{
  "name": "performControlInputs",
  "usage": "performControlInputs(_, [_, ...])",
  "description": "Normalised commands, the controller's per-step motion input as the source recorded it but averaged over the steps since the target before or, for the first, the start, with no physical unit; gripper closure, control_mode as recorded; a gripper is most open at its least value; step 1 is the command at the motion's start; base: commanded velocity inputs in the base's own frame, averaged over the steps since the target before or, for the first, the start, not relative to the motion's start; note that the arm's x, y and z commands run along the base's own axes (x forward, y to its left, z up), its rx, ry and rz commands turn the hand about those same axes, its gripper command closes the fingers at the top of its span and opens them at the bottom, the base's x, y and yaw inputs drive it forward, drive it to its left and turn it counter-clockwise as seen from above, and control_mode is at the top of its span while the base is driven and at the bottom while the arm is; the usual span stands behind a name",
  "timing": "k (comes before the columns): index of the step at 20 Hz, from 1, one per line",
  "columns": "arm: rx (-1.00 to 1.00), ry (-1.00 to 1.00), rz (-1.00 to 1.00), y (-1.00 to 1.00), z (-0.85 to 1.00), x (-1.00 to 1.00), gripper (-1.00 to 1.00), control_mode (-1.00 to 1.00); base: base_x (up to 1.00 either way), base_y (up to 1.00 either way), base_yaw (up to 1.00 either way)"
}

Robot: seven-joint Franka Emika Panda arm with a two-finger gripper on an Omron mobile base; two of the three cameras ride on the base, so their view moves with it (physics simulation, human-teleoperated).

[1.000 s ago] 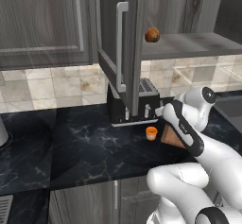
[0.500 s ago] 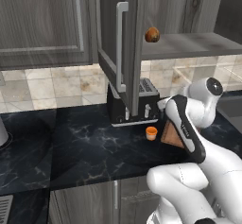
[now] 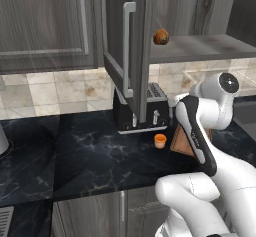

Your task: Pick the bread, place it on the cutting board, pick the jam, place it on the counter, and close the cabinet.

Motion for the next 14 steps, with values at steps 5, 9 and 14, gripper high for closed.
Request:
performControlInputs(5, [0.0, 0.0, -0.1, 0.0, 0.36, -0.16, -1.0, -1.0, 0.0, 0.0, 0.0])
performControlInputs(9, [0.0, -0.06, -0.1, 0.0, 0.19, -0.15, -1.0, -1.0, 0.0, 0.0, 0.0])
performControlInputs(14, [0.0, -0.12, -0.07, 0.0, 0.17, -0.05, -1.0, -1.0, 0.0, 0.0, 0.0])
